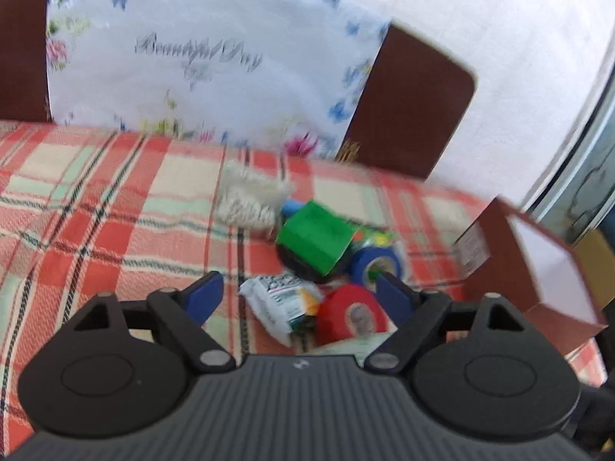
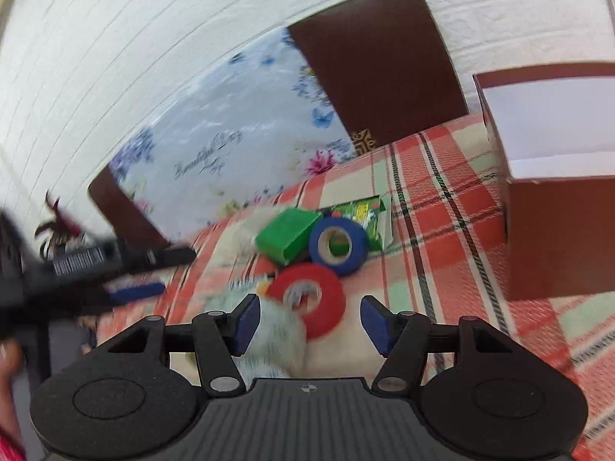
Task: Organize objects
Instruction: 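Reach the left gripper to the clear packing-tape roll and grasp it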
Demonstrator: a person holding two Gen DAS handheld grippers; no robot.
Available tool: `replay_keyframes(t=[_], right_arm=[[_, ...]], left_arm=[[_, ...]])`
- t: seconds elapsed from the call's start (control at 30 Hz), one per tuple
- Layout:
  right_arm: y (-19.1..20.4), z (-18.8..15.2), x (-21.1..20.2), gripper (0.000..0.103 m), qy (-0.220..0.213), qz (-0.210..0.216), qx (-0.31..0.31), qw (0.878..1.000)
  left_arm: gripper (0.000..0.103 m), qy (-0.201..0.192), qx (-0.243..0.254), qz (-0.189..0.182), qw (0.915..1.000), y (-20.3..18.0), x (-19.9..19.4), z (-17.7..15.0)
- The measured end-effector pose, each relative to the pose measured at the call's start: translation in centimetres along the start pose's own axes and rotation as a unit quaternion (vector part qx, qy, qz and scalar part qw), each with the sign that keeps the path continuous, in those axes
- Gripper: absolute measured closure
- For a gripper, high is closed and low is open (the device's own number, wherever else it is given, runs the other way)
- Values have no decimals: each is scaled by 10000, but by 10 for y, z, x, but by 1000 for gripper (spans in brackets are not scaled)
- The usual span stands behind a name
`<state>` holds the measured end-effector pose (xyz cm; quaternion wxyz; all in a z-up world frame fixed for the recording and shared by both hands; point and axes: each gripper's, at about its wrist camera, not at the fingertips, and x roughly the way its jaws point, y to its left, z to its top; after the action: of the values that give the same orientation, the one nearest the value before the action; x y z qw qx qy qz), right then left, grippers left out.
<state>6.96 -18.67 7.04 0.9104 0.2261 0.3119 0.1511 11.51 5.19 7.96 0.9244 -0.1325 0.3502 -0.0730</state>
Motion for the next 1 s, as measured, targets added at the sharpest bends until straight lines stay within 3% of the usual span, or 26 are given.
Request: replay_keyframes(t=[0.1, 0.3, 0.43, 0.57, 0.7, 0.83, 0.97, 1.0], right_arm=[[-5, 11, 24, 43, 129, 33, 299, 9995], [-3, 0, 40, 48, 568, 97, 105, 9983], [-6, -27, 13, 46, 626, 242, -194, 9976], [2, -53, -28, 42, 145, 116, -996, 9948], [14, -76, -52, 42, 10, 291, -1583, 9870], [30, -100, -57, 13, -148, 294, -2456, 9688], [32, -100, -36, 16, -38, 255, -2611, 9650], [33, -100, -30, 16, -4, 226, -2672, 9634]], left_arm=[[18, 202, 102, 20, 9997, 0, 8, -12], [19, 399, 370, -108, 9985, -13, -3, -38], [18, 353, 480, -228, 9980, -20, -28, -58], [18, 173, 370, -235, 9989, -19, -52, -58], [18, 363, 665, -250, 9968, -32, -61, -66], [18, 493, 961, -1, 9941, -41, -51, -76], [22, 776, 867, 53, 9932, -39, -34, -85], [31, 839, 903, 144, 9923, -39, -29, -87]])
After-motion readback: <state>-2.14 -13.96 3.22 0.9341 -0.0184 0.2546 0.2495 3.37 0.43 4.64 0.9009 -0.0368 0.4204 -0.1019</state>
